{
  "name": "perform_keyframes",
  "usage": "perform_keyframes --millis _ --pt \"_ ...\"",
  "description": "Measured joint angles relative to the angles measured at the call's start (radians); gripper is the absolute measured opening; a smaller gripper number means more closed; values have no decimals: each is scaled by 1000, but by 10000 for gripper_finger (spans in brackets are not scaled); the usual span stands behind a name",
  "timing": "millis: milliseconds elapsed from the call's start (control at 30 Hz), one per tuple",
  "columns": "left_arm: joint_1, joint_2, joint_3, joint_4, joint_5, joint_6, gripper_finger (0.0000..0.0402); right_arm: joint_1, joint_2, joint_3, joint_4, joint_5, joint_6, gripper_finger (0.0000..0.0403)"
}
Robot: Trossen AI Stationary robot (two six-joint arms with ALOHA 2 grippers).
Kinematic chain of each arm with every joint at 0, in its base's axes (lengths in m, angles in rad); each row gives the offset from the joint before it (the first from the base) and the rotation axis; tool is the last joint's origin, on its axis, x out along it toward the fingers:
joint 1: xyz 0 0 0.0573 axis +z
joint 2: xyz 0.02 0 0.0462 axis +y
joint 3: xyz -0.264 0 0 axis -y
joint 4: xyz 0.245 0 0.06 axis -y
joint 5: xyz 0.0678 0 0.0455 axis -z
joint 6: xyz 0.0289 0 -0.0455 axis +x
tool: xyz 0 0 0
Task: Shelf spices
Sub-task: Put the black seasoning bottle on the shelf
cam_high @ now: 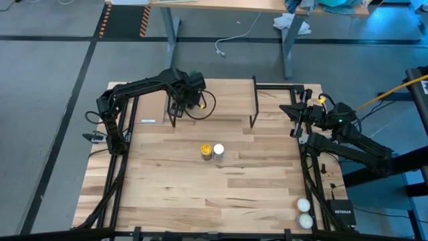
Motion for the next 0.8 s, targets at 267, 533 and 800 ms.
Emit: perform_keyframes --millis 267,533,800 --pt "-5 -78 8 2 27 -120 112 0 0 0 0 0 0 5" --pt "-6 -230 12 181 93 -284 120 0 0 0 0 0 0 5" --pt "2 -322 -29 385 128 -456 120 0 0 0 0 0 0 5"
